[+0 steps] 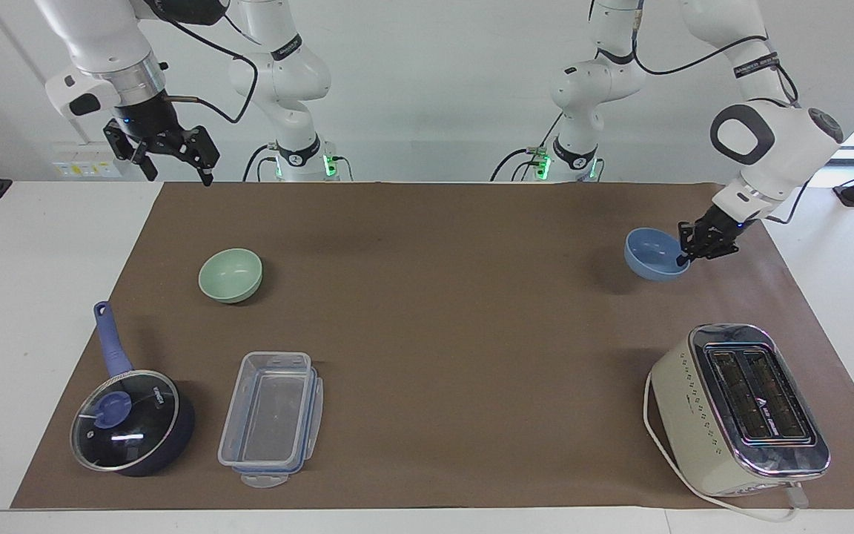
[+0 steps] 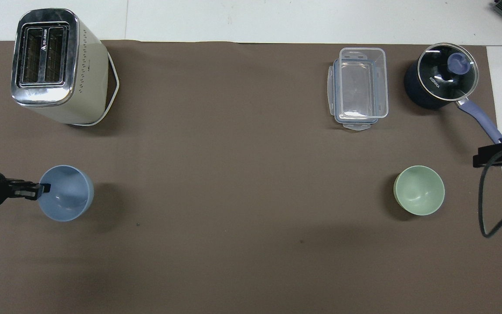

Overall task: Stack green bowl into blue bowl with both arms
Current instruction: 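Drag the blue bowl toward the table center with the left gripper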

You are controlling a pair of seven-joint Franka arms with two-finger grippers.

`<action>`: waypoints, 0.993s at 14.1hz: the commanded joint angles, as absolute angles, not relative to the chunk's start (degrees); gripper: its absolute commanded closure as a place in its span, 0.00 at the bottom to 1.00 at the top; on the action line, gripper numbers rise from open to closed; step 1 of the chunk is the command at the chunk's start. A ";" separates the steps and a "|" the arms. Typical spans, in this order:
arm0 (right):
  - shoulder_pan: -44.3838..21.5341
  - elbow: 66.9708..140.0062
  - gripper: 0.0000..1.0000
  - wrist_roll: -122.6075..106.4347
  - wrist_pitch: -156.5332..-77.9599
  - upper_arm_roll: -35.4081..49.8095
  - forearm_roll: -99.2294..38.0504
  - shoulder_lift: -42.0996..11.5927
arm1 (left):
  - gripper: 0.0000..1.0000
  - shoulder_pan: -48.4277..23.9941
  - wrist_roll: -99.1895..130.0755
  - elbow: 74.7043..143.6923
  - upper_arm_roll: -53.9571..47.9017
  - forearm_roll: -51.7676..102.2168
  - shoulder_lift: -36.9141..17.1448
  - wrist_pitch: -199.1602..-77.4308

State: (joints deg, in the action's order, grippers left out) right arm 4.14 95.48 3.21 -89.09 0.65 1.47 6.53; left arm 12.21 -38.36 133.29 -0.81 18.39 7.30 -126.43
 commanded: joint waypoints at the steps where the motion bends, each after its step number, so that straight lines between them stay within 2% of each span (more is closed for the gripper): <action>1: 4.75 96.42 0.00 3.78 -89.12 1.23 1.14 7.47 | 1.00 5.56 -30.18 137.55 -0.53 15.57 10.20 -130.43; 4: 4.75 96.42 0.00 3.87 -89.12 1.23 1.14 7.47 | 1.00 -2.96 -15.52 137.46 -0.62 8.63 9.67 -131.22; 8: 4.75 96.42 0.00 3.78 -89.12 1.23 1.14 7.47 | 1.00 -12.89 -1.79 136.67 -0.62 6.94 8.26 -133.24; 11: 4.75 96.42 0.00 3.87 -89.12 1.23 1.14 7.47 | 1.00 -21.68 11.29 133.69 -0.62 6.94 6.77 -132.71; 14: 4.75 96.42 0.00 3.78 -89.12 1.23 1.14 7.47 | 1.00 -28.28 23.69 128.95 -0.70 4.49 2.65 -132.28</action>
